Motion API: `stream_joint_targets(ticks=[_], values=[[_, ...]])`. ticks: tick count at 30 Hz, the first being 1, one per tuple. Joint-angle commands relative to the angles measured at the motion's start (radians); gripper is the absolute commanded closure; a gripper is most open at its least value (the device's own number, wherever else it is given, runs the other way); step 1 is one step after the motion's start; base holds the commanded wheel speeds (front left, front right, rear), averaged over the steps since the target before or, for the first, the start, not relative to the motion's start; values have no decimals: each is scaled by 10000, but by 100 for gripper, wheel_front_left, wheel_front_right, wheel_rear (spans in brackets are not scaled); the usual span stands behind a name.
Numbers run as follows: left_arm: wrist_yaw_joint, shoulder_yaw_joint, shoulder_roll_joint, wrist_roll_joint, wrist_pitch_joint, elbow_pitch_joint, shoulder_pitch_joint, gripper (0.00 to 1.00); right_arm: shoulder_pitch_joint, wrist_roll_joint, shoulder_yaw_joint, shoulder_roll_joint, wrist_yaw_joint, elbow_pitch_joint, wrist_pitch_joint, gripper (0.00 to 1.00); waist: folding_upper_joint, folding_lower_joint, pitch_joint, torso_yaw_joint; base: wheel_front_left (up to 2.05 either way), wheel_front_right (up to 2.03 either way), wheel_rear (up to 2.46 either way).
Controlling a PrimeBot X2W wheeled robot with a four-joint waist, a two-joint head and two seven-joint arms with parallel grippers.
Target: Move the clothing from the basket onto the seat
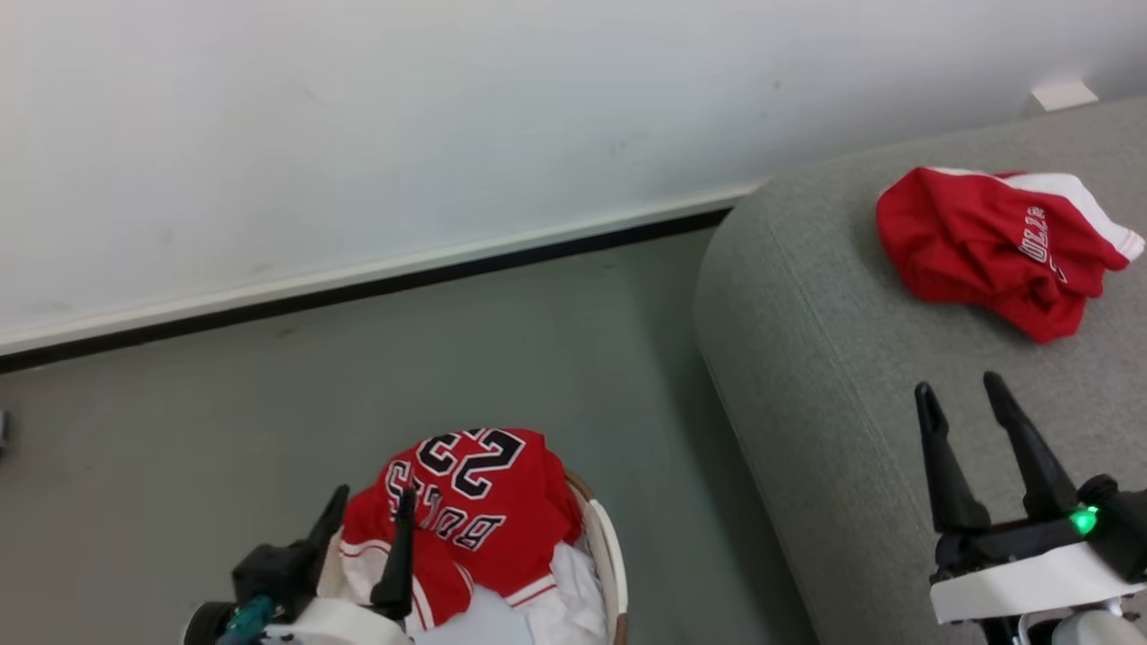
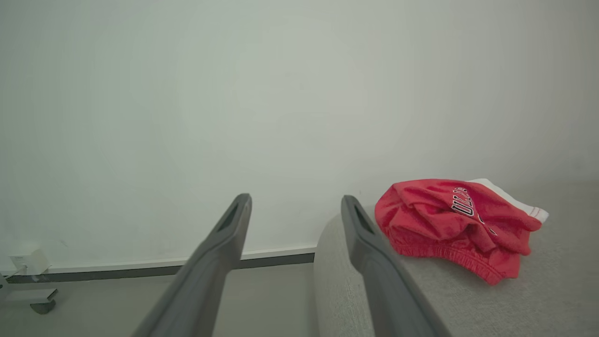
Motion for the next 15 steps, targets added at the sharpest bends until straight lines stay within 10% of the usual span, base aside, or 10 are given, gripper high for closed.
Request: stream_joint_targets(ticks=[1, 15], values=[[-50, -21, 119, 141, -5, 311, -269, 0, -201, 78, -80, -72, 0, -37, 7, 0, -1, -1, 450, -373, 0, 0, 0], [-444, -960, 899, 775, 1266, 5039, -3186, 0, -1423, 311, -704, 153, 0, -390, 7, 0, -1, -1, 2600, -1572, 0, 0, 0]])
